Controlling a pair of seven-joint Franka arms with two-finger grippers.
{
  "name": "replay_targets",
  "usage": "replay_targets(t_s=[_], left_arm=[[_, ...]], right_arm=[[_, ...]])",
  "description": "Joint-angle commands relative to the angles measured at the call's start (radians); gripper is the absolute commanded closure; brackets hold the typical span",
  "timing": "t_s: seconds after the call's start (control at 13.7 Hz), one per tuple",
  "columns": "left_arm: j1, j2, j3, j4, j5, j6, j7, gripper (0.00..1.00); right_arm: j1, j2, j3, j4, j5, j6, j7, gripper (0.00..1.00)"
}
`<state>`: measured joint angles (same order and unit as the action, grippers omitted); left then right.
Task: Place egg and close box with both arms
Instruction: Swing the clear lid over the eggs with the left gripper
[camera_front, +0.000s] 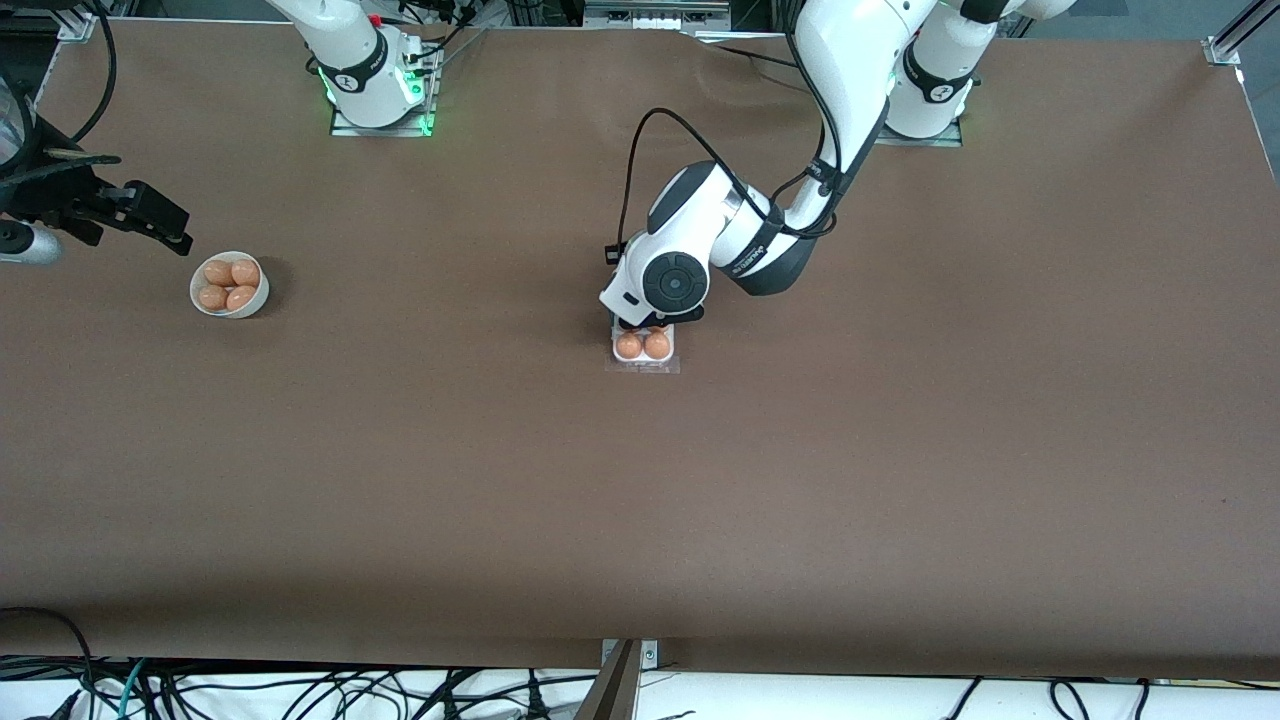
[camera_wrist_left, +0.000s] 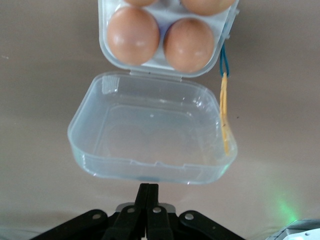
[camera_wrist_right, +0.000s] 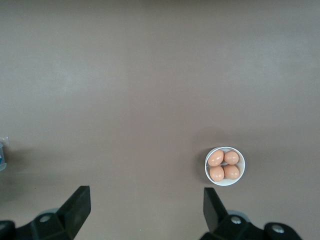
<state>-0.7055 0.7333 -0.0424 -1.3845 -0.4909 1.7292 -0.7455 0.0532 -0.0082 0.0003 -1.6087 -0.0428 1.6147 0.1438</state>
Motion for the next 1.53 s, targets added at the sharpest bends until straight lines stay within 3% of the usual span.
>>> replay_targets(t_s=[0.0, 0.44, 1.24, 1.39, 1.46], left_arm=[[-0.012, 0.017, 0.019, 0.031, -0.014, 0.016, -0.017, 1.00], [-0.012, 0.017, 0.027, 0.084, 0.058, 0.030, -0.018, 1.00], [-0.002, 0.032, 0.041, 0.091, 0.124, 0.135, -0.008, 0.98], [0.000, 0.028, 0.070, 0.120, 0.170, 0.127, -0.008, 0.85], [0.001, 0.025, 0.081, 0.134, 0.201, 0.125, -0.008, 0.63]], right_arm=[[0.002, -0.001, -0.010, 0.003, 0.018, 0.004, -0.016, 0.00], [0.002, 0.016, -0.016, 0.004, 0.018, 0.007, -0.016, 0.00], [0.000, 0.016, -0.016, 0.004, 0.027, 0.007, -0.016, 0.00], [0.000, 0.017, -0.016, 0.004, 0.027, 0.007, -0.016, 0.00], [0.000, 0.016, -0.016, 0.004, 0.027, 0.007, -0.016, 0.00]])
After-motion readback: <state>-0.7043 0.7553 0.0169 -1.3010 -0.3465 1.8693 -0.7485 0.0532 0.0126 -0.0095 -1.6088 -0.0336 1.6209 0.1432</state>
